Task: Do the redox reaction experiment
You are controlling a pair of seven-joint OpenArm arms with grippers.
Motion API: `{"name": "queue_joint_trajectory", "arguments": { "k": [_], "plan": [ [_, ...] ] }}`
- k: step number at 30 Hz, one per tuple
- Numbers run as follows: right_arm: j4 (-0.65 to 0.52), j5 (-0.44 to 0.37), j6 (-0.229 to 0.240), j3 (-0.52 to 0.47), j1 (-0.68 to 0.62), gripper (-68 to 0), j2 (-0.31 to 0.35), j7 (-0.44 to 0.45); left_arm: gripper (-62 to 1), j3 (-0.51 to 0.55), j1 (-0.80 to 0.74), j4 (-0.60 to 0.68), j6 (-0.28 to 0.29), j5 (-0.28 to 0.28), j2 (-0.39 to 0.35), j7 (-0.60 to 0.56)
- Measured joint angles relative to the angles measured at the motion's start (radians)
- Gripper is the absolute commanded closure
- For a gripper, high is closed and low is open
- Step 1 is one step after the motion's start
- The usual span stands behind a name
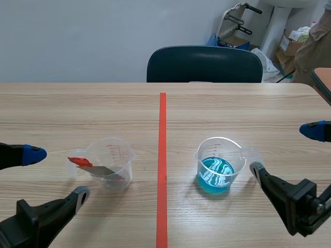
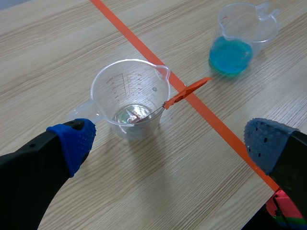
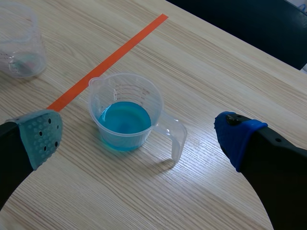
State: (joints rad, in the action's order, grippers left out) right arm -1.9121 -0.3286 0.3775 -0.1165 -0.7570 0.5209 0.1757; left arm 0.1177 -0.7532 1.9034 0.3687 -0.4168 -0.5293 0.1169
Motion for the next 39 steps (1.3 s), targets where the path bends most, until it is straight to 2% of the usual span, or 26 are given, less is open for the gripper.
{"name": "queue_joint_trajectory", "arguments": {
  "k": [1,29,33,39],
  "plan": [
    [0.0,0.0,0.0,0.0,0.0,-67.9,0.0,-0.008,-62.3,0.0,0.001,0.0,0.003,0.0,0.0,0.033],
    [0.0,0.0,0.0,0.0,0.0,-67.9,0.0,-0.007,-62.3,0.0,0.003,0.0,0.003,0.0,0.0,0.029],
    [0.0,0.0,0.0,0.0,0.0,-67.9,0.0,0.005,-62.3,0.0,0.003,0.0,0.003,0.0,0.0,0.029],
    [0.0,0.0,0.019,0.0,0.0,-67.9,0.0,0.069,-62.3,0.0,0.003,0.0,0.003,0.0,0.0,0.029]
  ]
}}
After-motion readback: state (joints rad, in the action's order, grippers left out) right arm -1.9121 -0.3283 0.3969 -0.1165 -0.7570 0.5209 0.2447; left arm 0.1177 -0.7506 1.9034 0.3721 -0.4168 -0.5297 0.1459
